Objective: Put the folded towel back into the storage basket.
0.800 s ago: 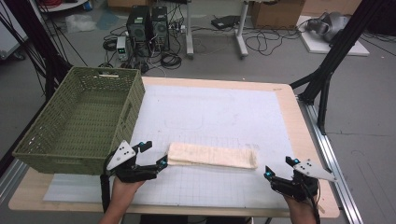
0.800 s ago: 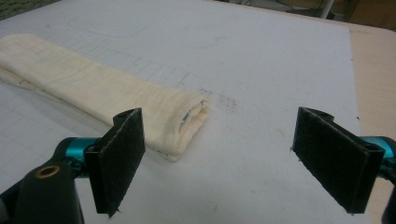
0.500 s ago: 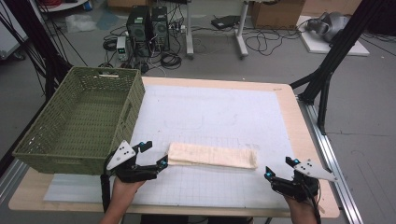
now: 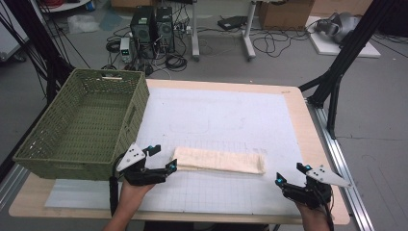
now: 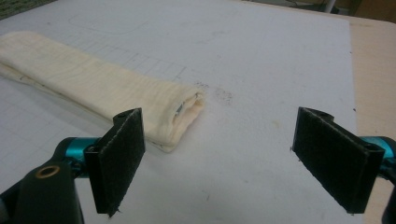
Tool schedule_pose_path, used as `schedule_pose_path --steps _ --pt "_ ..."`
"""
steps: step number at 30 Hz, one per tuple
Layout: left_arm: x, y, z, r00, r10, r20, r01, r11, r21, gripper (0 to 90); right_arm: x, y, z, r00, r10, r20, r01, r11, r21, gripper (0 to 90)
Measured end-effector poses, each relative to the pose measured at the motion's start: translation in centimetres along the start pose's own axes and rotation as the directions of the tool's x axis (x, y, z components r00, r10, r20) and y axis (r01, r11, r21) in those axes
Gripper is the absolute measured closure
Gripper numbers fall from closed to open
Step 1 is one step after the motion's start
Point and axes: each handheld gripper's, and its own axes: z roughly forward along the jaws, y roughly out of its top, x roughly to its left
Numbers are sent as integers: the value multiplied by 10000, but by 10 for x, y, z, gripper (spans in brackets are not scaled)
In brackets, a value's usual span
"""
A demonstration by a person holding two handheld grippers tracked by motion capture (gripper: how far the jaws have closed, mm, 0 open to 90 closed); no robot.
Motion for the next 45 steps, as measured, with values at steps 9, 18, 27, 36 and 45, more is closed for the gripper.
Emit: schedule_pose_path --steps 9,18,27,36,45 --pt "-1 0 -2 10000 -24 36 24 9999 166 177 5 2 -2 9998 -189 27 189 9998 -55 157" --pt "6 1 -1 9997 -168 -162 171 9997 185 178 8 1 -1 9994 -328 61 328 9995 30 157" --pt "9 5 6 9977 -341 -587 353 9992 199 182 5 1 -2 9995 -317 24 317 9994 -98 157" --pt "7 12 17 9974 -238 -682 269 9986 447 190 3 1 -6 9995 -274 165 279 9993 -256 157" --pt "5 8 30 9968 -465 -646 552 9887 1396 216 4 1 -5 9993 -362 64 363 9992 -194 157"
